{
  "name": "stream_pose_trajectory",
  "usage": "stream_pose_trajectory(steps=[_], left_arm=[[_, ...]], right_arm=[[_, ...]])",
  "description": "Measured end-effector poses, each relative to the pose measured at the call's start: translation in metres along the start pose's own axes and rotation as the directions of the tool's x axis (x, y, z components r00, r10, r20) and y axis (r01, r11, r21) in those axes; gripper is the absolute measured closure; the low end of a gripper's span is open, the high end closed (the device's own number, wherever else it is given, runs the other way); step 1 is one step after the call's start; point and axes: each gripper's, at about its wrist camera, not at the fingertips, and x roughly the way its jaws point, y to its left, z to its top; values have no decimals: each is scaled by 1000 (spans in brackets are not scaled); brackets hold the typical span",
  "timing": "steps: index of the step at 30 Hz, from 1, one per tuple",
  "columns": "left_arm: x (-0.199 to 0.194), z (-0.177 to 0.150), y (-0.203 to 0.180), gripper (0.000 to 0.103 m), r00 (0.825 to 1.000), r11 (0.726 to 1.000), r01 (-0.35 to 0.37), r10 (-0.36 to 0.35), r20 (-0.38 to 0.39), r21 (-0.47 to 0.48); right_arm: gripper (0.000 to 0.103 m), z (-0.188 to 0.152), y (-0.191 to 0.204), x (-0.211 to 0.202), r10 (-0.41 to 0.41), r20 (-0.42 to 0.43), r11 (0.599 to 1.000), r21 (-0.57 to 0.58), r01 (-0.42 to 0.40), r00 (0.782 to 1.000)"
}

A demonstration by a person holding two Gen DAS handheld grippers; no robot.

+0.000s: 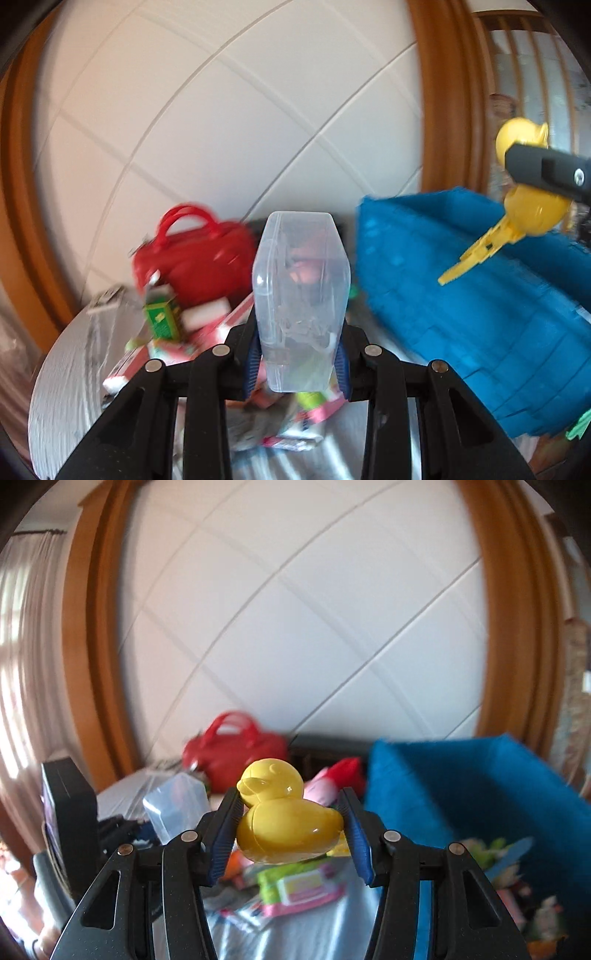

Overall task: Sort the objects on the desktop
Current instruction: 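Carry the clear box and yellow duck into the crate and release both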

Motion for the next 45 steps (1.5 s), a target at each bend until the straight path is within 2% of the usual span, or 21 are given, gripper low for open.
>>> stream_pose_trajectory(steps=[3, 6, 12, 15, 20, 26, 36, 39, 42, 45], left_arm=[[-6, 19, -34, 71, 997, 997, 70, -71, 40, 31], [-10, 39, -71, 71, 986, 988, 146, -150, 73, 60], [-12, 71, -150, 71, 953, 954, 267, -282, 114, 134], [-10, 78, -191, 71, 935, 931, 321, -341, 100, 177], [1, 72, -251, 71, 917, 893, 381, -399, 28, 237], [18, 62, -298, 71, 910, 866, 411, -409, -70, 285], [26, 55, -322, 71, 911, 864, 412, -388, -139, 290], [30, 51, -325, 71, 911, 863, 413, -383, -156, 291], [35, 47, -329, 71, 914, 865, 403, -365, -175, 298], [39, 44, -330, 70, 910, 865, 408, -360, -205, 294]], right_arm=[[50, 9, -24, -30, -68, 43, 997, 21, 68, 997], [50, 16, -53, -62, -147, 80, 988, 53, 143, 986], [50, 22, -112, -125, -326, 118, 943, 114, 313, 938], [50, 16, -141, -145, -389, 100, 917, 134, 375, 916], [50, -5, -185, -153, -439, 25, 889, 160, 430, 898], [50, -36, -235, -153, -449, -83, 869, 192, 456, 890], [50, -73, -284, -139, -445, -195, 856, 196, 479, 874], [50, -80, -290, -131, -458, -226, 849, 176, 499, 859], [50, -88, -294, -122, -491, -259, 835, 133, 534, 832], [50, -96, -294, -115, -504, -286, 831, 98, 548, 815]])
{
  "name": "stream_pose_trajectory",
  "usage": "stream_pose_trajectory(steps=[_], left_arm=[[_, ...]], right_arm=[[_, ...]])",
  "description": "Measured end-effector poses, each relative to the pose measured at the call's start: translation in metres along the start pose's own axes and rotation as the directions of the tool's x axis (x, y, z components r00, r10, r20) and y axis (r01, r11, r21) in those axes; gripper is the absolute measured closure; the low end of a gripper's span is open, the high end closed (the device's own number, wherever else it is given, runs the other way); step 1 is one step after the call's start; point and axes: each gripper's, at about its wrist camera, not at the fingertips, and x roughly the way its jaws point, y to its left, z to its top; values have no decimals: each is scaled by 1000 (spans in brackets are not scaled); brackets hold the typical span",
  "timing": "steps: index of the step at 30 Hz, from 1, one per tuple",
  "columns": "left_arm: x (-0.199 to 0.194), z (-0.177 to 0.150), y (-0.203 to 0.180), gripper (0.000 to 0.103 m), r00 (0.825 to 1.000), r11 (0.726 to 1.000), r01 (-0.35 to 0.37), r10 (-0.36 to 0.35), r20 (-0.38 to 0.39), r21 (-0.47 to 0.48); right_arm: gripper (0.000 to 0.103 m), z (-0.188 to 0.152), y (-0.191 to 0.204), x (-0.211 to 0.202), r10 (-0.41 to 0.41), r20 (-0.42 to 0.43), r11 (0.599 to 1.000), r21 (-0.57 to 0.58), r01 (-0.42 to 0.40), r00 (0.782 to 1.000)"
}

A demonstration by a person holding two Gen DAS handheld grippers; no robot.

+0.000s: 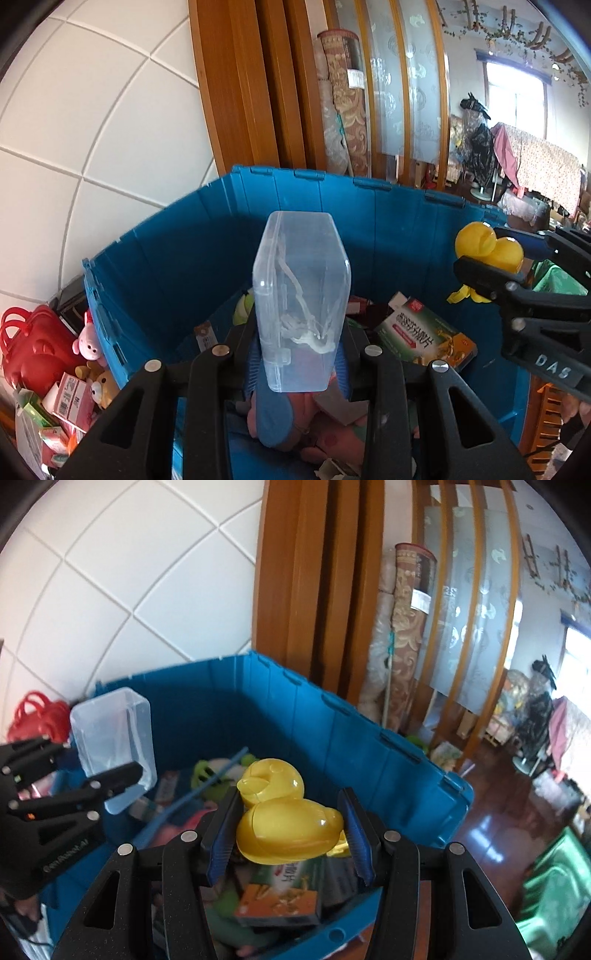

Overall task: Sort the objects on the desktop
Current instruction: 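Carry the clear box and yellow duck into the crate and release both, then return both grippers from the crate toward the pile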

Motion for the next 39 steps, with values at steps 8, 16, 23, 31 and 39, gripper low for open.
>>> stream_pose_trajectory(steps=[8, 16, 23, 31, 39], left_arm=[[-14, -1, 5, 23, 997, 999, -38, 39, 63, -18], [-35, -16, 28, 8, 992, 993, -84, 92, 91, -87], [-72, -45, 67, 5, 977, 980, -129, 153, 152, -154], [-108, -99, 135, 5, 957, 935, -238, 273, 103, -262], [-132, -177, 218, 5, 914, 852, -386, 405, -24, -353]], right_arm=[[14, -8, 1, 7, 4, -14, 1000, -9, -4, 1000], [0, -4, 4, -12, 1, 18, 1000, 10, -1, 1000], [0, 4, 33, -50, 36, 76, 999, 7, -37, 996], [0, 14, 103, -93, 168, 156, 985, -63, -160, 973], [0, 17, 190, -92, 343, 121, 935, -141, -326, 932]])
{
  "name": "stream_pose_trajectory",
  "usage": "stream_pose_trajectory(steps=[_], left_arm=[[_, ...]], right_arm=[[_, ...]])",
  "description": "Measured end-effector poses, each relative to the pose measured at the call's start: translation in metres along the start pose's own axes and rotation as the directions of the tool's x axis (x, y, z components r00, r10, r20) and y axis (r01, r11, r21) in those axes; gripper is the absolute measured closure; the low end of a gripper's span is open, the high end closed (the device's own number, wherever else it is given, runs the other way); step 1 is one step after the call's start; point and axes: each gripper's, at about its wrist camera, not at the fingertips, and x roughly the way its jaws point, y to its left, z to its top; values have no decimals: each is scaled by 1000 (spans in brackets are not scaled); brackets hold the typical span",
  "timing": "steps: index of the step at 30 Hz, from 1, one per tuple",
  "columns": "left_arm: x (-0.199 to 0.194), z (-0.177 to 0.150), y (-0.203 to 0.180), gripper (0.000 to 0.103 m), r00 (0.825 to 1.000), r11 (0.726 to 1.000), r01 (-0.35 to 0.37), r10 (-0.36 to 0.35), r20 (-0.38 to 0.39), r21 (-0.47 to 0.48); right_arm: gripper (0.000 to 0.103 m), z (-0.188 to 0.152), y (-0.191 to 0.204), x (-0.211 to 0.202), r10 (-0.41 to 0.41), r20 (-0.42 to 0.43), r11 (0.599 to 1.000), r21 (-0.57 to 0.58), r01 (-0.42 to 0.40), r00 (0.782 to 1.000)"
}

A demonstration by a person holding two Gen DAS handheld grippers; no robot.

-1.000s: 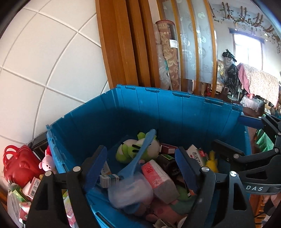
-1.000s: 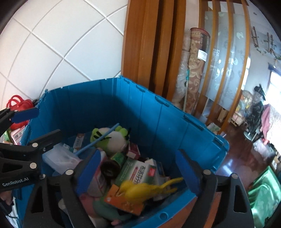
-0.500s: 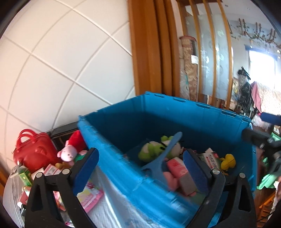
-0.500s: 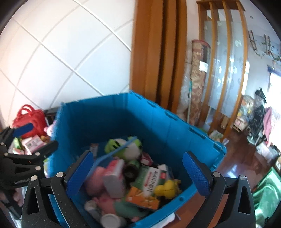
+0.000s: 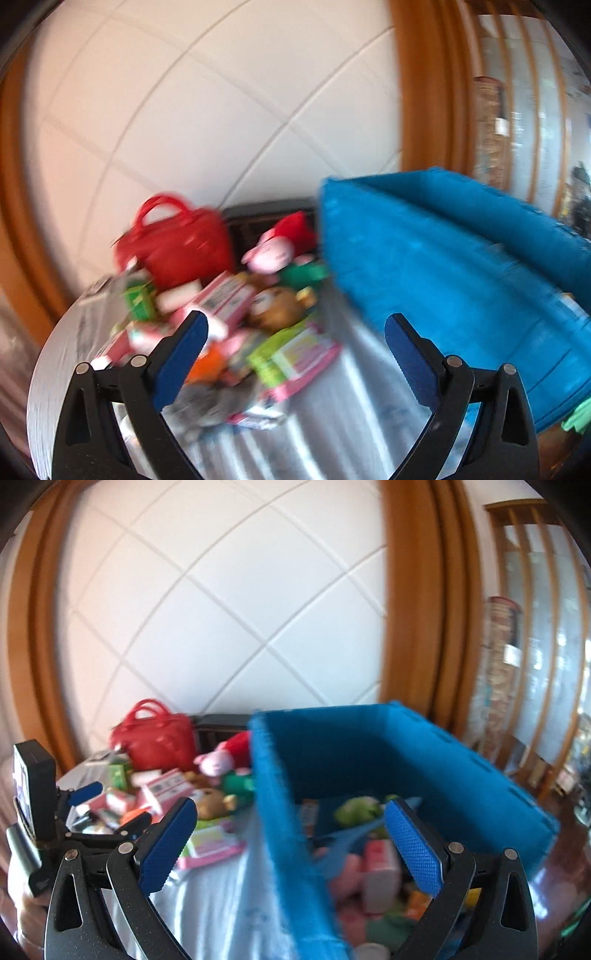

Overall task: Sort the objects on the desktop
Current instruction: 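Return both grippers from the crate toward the pile, then grasp the white plush toy with left gripper while right grasps pink-green wipes pack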

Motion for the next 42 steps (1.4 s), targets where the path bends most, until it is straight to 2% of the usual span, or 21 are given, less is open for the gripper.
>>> stream_pose_trajectory(steps=[4, 7, 14, 17, 19, 24, 29, 30, 32, 33, 35, 38, 41, 42], left_arm=[[11, -33, 61, 5, 993, 994, -98, 94, -70, -54], [20, -62, 106, 5, 976, 980, -179, 166, -140, -88], [39, -124, 199, 5, 900, 919, -372, 323, -291, -131], [52, -141, 227, 5, 886, 909, -389, 324, -333, -151], [62, -151, 240, 5, 883, 908, -386, 313, -349, -162], [98, -167, 266, 5, 862, 905, -393, 302, -408, -161], [144, -172, 272, 6, 861, 930, -328, 222, -458, -166], [154, -173, 271, 8, 859, 934, -318, 211, -467, -162], [171, -176, 269, 20, 851, 944, -293, 185, -492, -152], [180, -178, 268, 22, 845, 947, -283, 173, -505, -149], [189, -179, 267, 32, 851, 953, -251, 134, -507, -171], [197, -177, 263, 34, 858, 958, -207, 81, -507, -198], [208, -181, 249, 34, 842, 970, -179, 64, -535, -166], [213, -183, 244, 34, 832, 972, -198, 98, -547, -128]], right_arm=[[0, -5, 36, 31, 69, -55, 997, -23, -70, 996], [0, -16, 60, 61, 112, -117, 993, -24, -116, 987], [0, -48, 102, 133, 142, -269, 989, -10, -150, 953], [0, -63, 114, 163, 134, -330, 990, 5, -140, 935], [0, -73, 119, 184, 129, -370, 991, 20, -131, 920], [0, -90, 125, 225, 116, -452, 993, 52, -104, 885], [0, -104, 127, 272, 68, -529, 997, 54, -46, 846], [0, -107, 127, 282, 61, -545, 998, 58, -35, 836], [0, -113, 125, 303, 47, -581, 998, 66, -11, 812], [0, -115, 126, 309, 44, -591, 998, 67, -5, 805], [0, -119, 128, 327, 39, -617, 998, 70, 5, 786], [0, -122, 131, 353, 40, -644, 997, 81, 16, 764], [0, -122, 133, 378, 58, -657, 992, 120, 29, 752], [0, -121, 133, 388, 71, -659, 988, 149, 38, 748]])
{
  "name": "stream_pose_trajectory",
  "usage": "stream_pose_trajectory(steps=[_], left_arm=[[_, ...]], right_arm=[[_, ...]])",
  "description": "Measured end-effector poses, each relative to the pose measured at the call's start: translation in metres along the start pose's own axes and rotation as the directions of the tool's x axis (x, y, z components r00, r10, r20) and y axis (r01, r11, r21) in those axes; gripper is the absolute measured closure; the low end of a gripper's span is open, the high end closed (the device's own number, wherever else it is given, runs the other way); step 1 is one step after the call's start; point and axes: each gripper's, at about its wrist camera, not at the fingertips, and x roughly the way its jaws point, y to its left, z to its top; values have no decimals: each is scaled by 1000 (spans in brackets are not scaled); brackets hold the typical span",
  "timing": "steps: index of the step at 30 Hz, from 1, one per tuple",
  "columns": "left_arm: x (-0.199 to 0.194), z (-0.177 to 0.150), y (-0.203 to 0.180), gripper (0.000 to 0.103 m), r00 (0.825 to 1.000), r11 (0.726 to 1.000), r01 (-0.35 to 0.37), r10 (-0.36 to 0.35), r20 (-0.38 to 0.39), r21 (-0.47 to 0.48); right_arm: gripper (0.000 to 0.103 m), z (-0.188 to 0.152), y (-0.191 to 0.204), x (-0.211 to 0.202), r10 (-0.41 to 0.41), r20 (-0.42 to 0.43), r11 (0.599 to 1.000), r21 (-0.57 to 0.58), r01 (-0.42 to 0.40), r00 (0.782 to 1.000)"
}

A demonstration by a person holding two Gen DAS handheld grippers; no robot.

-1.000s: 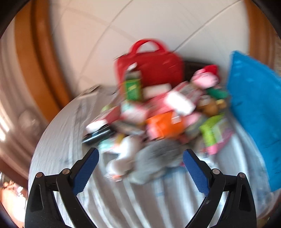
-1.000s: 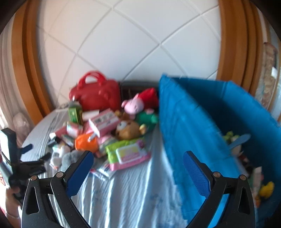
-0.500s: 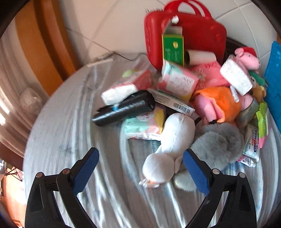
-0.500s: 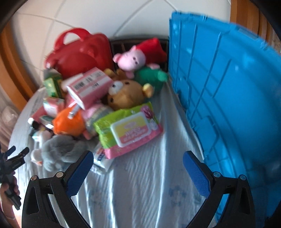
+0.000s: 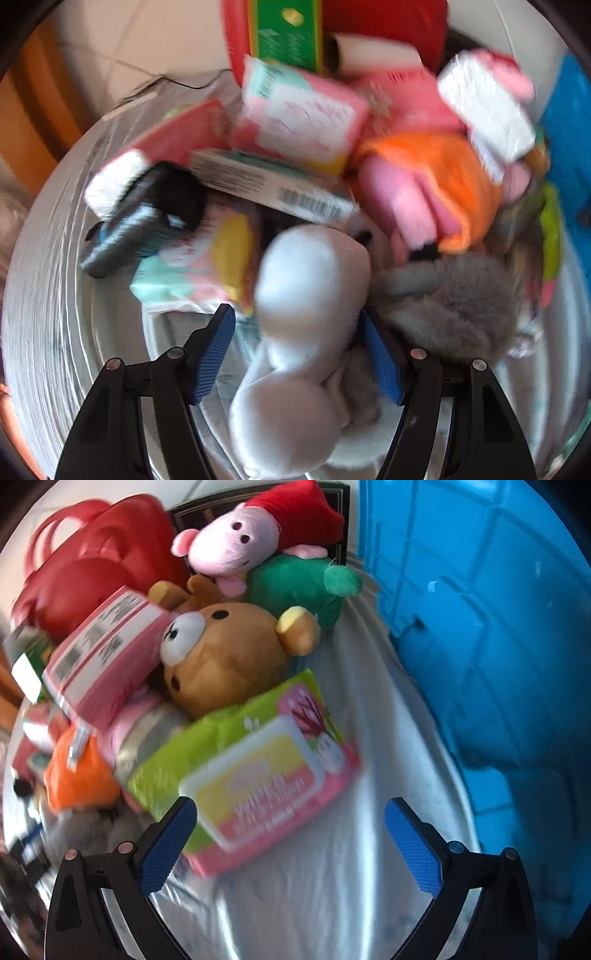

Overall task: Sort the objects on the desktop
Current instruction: 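Grasp the white plush toy with left gripper while right grasps pink-green wipes pack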

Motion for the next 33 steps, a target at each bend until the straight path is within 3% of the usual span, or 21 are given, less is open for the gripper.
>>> stream_pose_trajectory(steps=[2, 6, 9, 11, 13, 16, 19, 25, 32, 33], left_arm=[[9, -1, -3, 34, 1000, 1000, -20, 20, -16, 3], [13, 3, 14, 39, 998, 994, 42, -47, -41, -105], [12, 2, 15, 41, 998, 995, 26, -31, -46, -96], [11, -3, 15, 42, 999, 996, 7, -12, -50, -86], [12, -8, 18, 44, 998, 995, 11, -17, -61, -96], [11, -14, 20, 45, 997, 994, 11, -19, -69, -110], [7, -16, 17, 48, 998, 995, 1, -7, -63, -100], [7, -13, 12, 51, 997, 989, -25, 14, -74, -149], [-2, -19, 5, 52, 997, 988, -43, 33, -65, -151], [-6, -20, 5, 52, 998, 988, -43, 35, -58, -151]], right_arm=[[0, 10, 2, 8, 26, -9, 999, 39, -26, 1000], [0, 24, 5, 28, 64, -16, 994, 86, -63, 998], [0, 25, 6, 44, 113, -44, 989, 97, -108, 993], [0, 20, 3, 47, 95, -66, 993, 75, -90, 993], [0, 5, 4, 58, 14, -154, 1000, -14, -16, 988], [0, -24, -8, 62, 16, -208, 999, -47, -26, 978], [0, -36, -26, 50, 38, -206, 999, -1, -39, 978], [0, -27, -45, 48, 66, -165, 994, 95, -50, 984], [0, -24, -25, 70, -16, -163, 999, 29, 21, 986], [8, -25, -23, 70, -29, -159, 999, 16, 32, 987]])
